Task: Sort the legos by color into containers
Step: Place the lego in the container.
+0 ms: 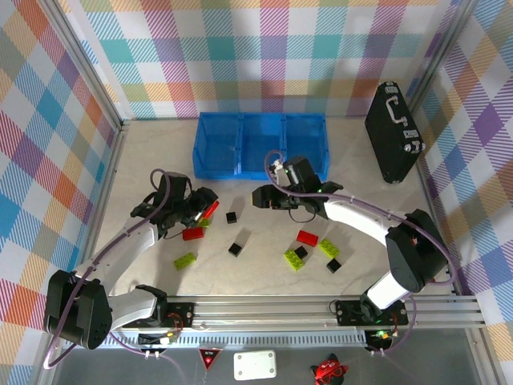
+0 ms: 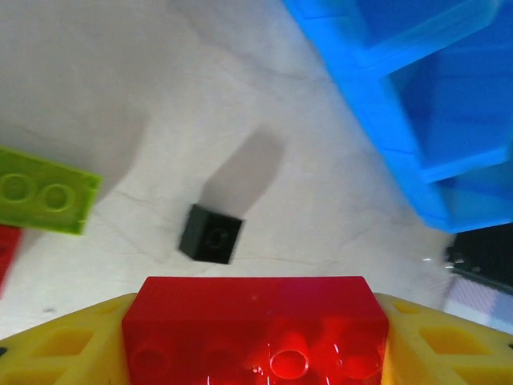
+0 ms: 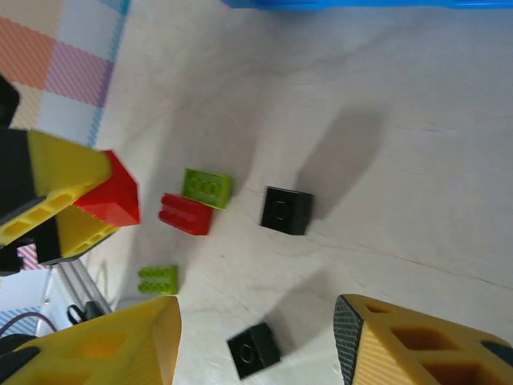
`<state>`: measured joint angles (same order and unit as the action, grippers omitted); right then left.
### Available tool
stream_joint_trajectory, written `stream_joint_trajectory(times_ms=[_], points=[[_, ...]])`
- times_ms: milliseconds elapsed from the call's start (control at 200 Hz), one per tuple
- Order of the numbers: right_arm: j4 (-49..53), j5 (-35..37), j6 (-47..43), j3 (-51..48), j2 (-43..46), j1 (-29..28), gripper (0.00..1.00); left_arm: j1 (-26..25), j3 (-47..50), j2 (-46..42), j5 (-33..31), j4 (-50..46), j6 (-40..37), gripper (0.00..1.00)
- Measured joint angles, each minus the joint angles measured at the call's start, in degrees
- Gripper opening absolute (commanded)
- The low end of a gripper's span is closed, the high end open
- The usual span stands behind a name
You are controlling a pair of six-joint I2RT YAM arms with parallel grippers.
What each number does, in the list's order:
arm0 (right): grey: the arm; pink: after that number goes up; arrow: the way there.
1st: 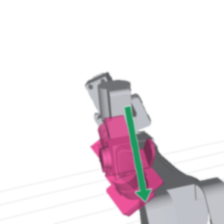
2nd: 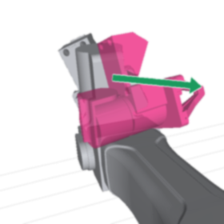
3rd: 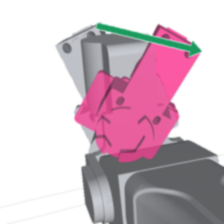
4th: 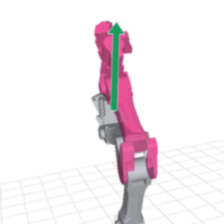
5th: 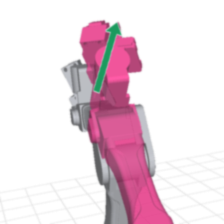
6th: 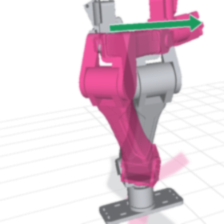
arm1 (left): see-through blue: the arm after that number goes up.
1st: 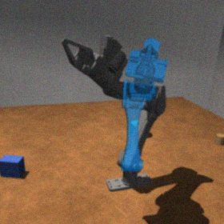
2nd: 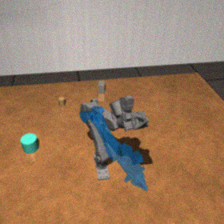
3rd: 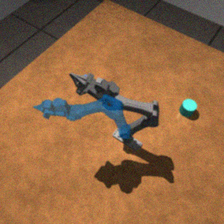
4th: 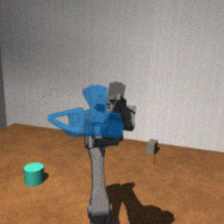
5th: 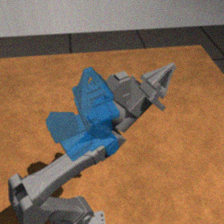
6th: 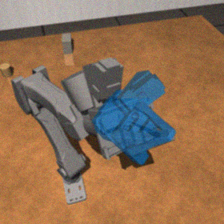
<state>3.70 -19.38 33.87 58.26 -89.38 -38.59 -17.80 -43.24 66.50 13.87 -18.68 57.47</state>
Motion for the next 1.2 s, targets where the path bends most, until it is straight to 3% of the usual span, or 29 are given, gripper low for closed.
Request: stream_joint_trajectory(times_ms=[530, 1015, 1200], points=[[-31.89, 3.76, 0.81, -4.57, -3.61, -10.23, 0.54, -0.17, -0.72, -1.01, 3.48, 11.19, 14.27, 0.55], [-42.73, 4.11, 0.94, 1.7, -14.78, -10.99, 0.53, -0.55, -0.83, -2.27, 4.13, 13.07, 17.55, 0.54], [-43.5, 4.26, 1.49, 4.11, -16.48, -10.99, 0.4, -0.52, -0.83, -2.34, 4.04, 13.11, 17.81, 0.54]])
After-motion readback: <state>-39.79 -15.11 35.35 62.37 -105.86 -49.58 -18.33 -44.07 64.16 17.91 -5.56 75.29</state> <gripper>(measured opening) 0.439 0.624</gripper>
